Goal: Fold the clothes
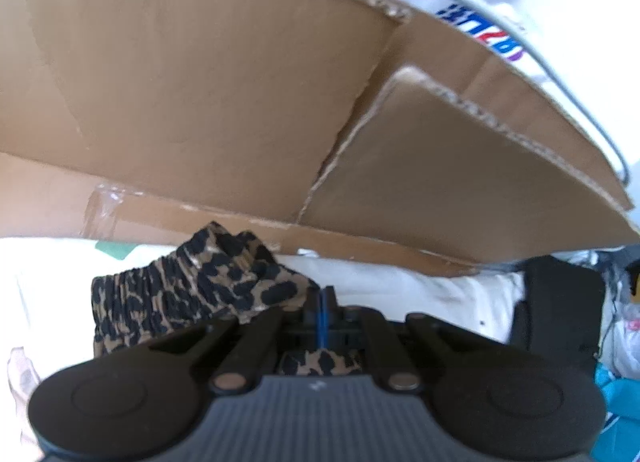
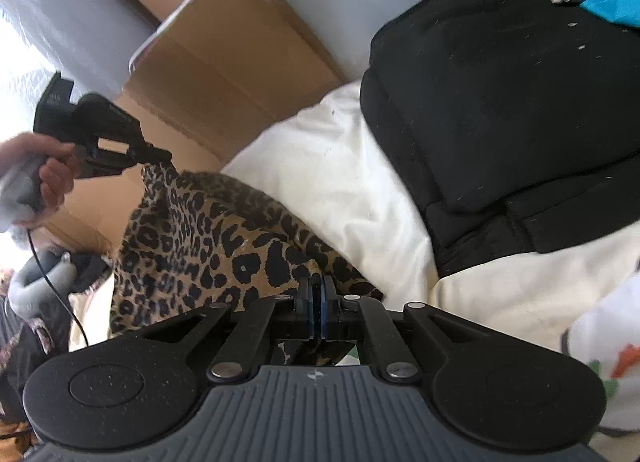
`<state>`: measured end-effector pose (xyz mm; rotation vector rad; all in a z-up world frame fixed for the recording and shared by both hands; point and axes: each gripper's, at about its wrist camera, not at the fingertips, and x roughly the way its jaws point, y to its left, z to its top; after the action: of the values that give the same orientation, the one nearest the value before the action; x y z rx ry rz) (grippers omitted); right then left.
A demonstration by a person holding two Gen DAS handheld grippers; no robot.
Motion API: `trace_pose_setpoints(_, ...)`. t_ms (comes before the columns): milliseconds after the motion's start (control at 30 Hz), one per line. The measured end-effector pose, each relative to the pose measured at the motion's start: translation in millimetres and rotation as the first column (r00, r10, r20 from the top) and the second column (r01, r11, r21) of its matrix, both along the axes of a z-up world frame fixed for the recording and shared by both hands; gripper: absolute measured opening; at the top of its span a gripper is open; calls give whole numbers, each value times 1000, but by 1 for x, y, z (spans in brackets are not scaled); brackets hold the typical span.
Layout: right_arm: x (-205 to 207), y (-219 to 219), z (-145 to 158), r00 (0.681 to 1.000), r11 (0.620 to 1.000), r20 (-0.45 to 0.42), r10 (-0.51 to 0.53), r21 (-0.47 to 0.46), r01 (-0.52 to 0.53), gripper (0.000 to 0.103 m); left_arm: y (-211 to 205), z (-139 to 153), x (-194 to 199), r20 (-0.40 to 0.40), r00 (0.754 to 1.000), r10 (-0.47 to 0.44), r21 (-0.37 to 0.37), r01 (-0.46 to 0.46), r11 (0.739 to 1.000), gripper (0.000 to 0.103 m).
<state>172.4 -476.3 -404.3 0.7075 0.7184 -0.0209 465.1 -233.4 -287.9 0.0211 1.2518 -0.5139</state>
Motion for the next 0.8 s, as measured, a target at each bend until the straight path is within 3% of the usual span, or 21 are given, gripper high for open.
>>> trace_pose_setpoints(300,-12,-8,5,998,998,-2,-57,14,57,1,-17,-12,0,-21,1000,8,-29,-9,1000,0)
trace_pose_setpoints(433,-12,-14,-2,997,996,-26,-77,38,78,1,-26,-29,4,-35,999,-7,8,7,1000,1)
trace_pose_setpoints(567,-10,-12,-9,995,995,-53,-82,44,84,1,-22,-51,9,-66,998,18,6,-18,1000,9)
trace_pose_setpoints(800,-10,-10,-9,995,996,-56,-85,37,87,2,-21,-29,-7,-11,996,-85,1,86,996,16)
